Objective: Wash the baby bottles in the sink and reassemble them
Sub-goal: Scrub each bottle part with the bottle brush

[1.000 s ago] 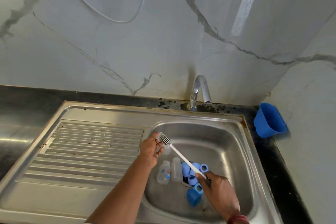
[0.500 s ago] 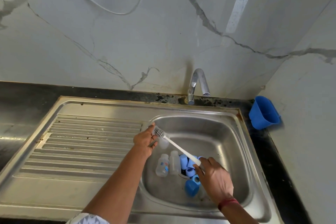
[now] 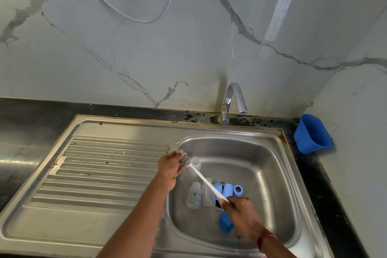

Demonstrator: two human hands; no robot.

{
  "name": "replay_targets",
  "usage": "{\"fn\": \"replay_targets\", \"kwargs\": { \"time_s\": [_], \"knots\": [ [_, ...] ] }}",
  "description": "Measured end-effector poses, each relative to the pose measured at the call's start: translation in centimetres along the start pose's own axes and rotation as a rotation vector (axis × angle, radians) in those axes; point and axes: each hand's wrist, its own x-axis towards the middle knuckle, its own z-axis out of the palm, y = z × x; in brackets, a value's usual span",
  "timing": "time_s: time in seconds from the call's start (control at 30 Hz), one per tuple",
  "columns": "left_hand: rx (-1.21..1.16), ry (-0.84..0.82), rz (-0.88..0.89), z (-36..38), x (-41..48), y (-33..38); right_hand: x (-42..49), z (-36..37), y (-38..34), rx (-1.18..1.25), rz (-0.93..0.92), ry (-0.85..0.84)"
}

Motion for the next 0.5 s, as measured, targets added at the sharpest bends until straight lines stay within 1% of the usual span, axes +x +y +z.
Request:
{"fn": "replay_targets", "kwargs": {
  "time_s": [0.07, 0.13, 0.2, 0.27, 0.3, 0.43, 0.5],
  "knots": [
    [-0.022, -0.036, -0.016, -0.3, -0.4, -0.3, 0.2, -0.4, 0.2, 0.193, 0.085, -0.091],
    [-0.031, -0.063, -0.031, -0.7, -0.4, -0.5, 0.2, -0.7, 0.4, 0.258, 0.136, -0.167],
    [-0.067, -0.088, -0.036, -1.1, -0.5, -0.7, 0.2, -0.9, 0.5, 0.243, 0.123, -0.154],
    [-0.118, -0.085, -0.016, -1.1, -0.6, -0.6, 0.7, -0.7, 0.5, 0.212, 0.082, -0.073],
    [-0.137, -0.072, -0.002, -1.1, -0.7, -0.5, 1.0, -0.6, 0.5, 0.156, 0.059, -0.025],
    [-0.187, 0.01, 0.043, -1.0, -0.9, -0.6, 1.7, 0.4, 1.3, -0.259, -0.111, 0.208],
    [-0.201, 0.064, 0.059, -1.1, -1.0, -1.0, 1.9, 1.2, 1.9, -0.38, -0.204, 0.294]
  ]
}}
